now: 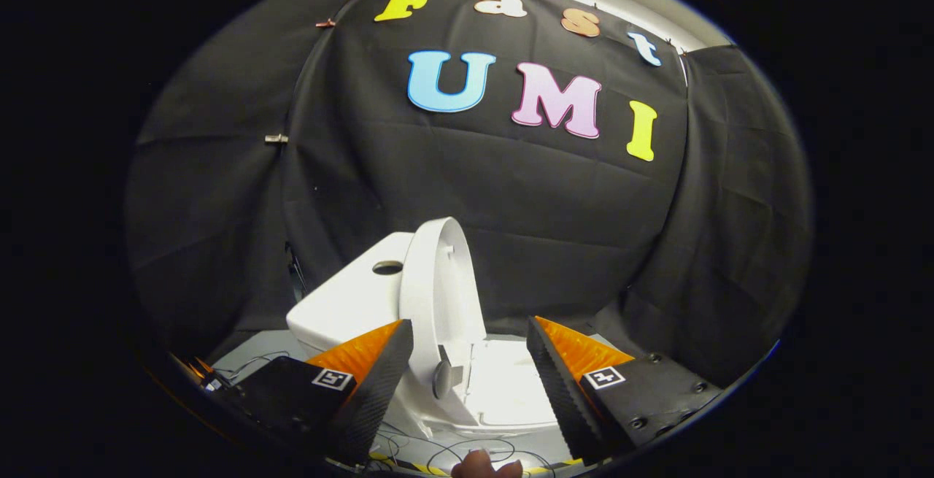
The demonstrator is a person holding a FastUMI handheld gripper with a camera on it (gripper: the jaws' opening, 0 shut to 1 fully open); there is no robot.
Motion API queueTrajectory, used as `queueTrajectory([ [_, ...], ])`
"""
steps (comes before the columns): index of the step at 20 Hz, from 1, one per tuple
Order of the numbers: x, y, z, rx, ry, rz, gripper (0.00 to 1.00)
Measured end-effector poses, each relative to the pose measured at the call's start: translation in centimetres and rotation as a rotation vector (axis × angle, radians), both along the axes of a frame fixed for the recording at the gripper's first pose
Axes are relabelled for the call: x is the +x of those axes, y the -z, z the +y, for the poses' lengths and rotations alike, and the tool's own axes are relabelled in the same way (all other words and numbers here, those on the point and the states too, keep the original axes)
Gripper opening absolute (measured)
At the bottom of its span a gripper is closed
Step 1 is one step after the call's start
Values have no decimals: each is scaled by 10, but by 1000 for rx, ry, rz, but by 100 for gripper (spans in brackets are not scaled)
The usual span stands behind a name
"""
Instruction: Open the toilet lid.
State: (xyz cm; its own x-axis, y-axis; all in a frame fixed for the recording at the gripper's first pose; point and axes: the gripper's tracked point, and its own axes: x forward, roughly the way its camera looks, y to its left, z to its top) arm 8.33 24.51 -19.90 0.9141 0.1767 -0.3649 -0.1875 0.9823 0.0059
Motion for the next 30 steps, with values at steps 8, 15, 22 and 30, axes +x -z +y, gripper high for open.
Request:
queueTrajectory([
  [8, 1, -81, -48, 59, 22, -92, 99],
  [15, -18, -146, -91, 95, 16, -169, 99],
  [22, -26, -182, -146, 85, 61, -236, 98],
  [30, -40, -210, -205, 90, 138, -303, 99],
])
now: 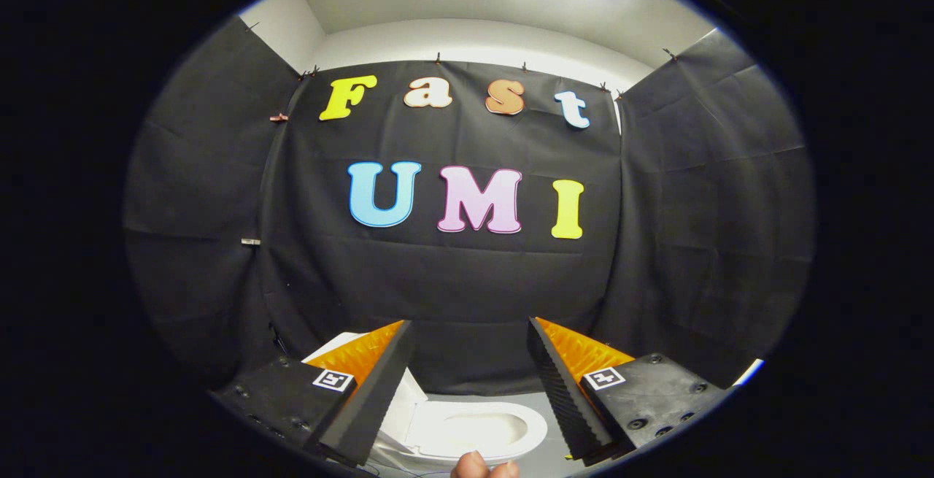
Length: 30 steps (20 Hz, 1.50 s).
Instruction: Open the toilet lid.
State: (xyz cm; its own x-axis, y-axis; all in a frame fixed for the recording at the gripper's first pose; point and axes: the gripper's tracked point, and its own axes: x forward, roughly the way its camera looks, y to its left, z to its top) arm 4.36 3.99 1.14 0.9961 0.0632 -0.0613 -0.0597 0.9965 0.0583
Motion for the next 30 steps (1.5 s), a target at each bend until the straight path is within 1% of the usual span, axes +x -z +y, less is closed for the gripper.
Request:
queueTrajectory([
  [5, -6, -12, -22, -6, 32, -28, 99],
  [13, -7, -9, -32, 20, 41, -13, 98],
  [18, -8, -6, -31, 18, 45, -1, 98],
  [30, -8, -5, -12, 3, 20, 12, 99],
])
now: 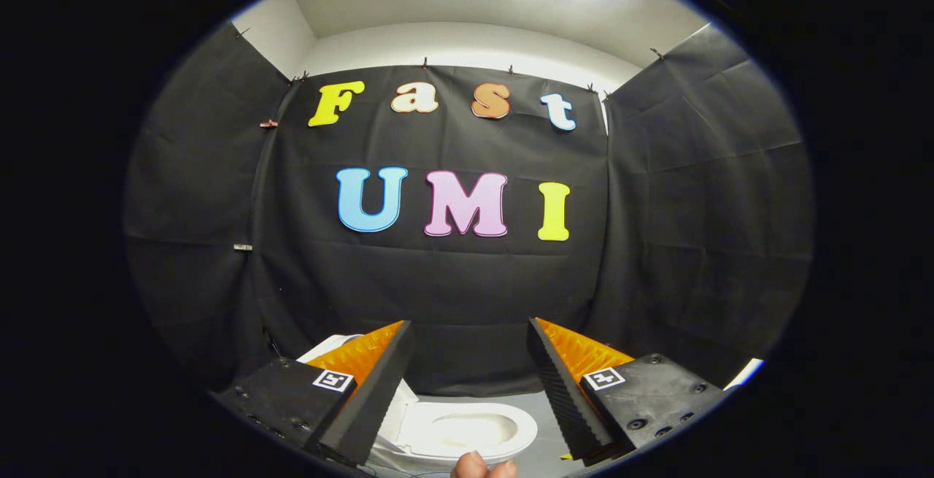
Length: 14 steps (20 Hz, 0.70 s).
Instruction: Open the toilet lid.
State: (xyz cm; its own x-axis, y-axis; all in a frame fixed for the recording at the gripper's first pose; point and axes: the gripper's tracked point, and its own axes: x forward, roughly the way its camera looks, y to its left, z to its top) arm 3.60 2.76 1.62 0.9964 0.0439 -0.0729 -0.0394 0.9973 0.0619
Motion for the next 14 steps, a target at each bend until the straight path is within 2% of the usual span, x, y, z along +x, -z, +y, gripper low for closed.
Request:
queueTrajectory([
  [14, -2, -7, 3, 2, -3, -12, 98],
])
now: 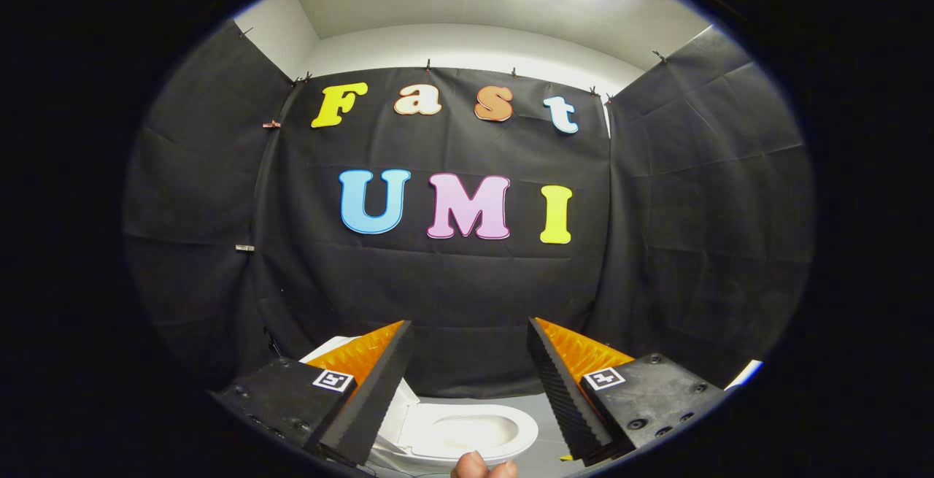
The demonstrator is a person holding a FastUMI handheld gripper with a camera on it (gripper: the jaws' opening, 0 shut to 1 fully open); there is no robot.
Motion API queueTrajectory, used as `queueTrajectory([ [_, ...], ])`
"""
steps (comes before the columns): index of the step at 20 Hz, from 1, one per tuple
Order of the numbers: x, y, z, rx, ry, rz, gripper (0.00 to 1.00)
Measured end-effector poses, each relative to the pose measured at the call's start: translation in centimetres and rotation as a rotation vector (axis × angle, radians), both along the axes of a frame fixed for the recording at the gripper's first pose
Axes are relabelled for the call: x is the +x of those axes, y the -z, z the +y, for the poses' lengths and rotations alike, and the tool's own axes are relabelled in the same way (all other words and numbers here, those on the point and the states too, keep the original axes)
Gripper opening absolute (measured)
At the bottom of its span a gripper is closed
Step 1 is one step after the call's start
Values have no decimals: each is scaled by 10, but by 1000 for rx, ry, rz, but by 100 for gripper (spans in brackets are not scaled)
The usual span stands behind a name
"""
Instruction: Open the toilet lid.
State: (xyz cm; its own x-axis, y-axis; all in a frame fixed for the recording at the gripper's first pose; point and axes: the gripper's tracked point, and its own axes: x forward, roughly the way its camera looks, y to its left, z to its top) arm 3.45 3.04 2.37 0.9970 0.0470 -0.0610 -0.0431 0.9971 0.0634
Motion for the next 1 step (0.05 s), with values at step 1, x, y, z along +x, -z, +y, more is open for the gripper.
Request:
queueTrajectory([
  [1, 0, 0, 0, 0, -1, 0, 98],
])
